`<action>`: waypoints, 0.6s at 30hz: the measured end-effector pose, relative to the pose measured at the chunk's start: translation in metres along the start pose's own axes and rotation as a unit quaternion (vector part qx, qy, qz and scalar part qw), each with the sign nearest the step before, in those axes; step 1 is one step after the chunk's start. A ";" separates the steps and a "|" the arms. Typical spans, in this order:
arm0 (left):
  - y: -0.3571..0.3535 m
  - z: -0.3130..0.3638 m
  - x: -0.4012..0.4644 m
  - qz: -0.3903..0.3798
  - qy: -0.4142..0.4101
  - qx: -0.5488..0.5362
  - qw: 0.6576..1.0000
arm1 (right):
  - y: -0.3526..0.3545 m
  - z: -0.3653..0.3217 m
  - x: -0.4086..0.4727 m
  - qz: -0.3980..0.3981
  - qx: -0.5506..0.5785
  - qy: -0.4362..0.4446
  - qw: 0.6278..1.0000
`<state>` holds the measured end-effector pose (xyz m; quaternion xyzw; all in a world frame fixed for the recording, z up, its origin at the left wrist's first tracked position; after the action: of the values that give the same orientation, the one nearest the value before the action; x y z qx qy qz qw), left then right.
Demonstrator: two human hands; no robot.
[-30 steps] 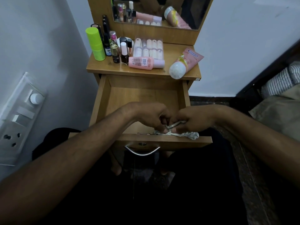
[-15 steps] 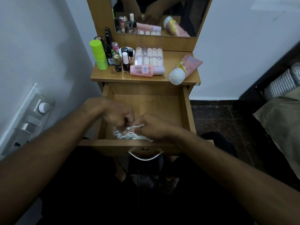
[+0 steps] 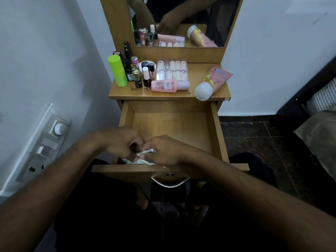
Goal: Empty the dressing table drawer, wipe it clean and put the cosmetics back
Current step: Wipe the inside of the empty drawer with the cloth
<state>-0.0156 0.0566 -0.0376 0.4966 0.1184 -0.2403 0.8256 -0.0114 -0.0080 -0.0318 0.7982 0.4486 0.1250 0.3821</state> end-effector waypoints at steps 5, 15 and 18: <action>-0.009 0.016 0.016 0.025 -0.029 -0.038 0.999 | 0.013 0.025 -0.012 -0.050 0.013 -0.039 0.998; -0.026 0.098 0.057 0.113 -0.118 -0.111 0.980 | 0.062 0.077 -0.073 -0.096 -0.092 -0.093 0.987; -0.031 0.138 0.080 0.120 -0.156 -0.079 0.977 | 0.087 0.093 -0.097 -0.052 -0.177 -0.118 0.976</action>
<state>0.0314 -0.0987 -0.0303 0.3968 -0.0533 -0.2041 0.8933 0.0379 -0.1600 -0.0186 0.7028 0.4123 0.0876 0.5731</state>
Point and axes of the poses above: each hand's wrist, its own x-axis towards the middle knuckle, its own y-axis out of the back of the hand, z = x × y, the point moved 10 cm from there along x, towards the middle knuckle, and after that the axes turned 12 degrees about z, right-handed, at the moved point
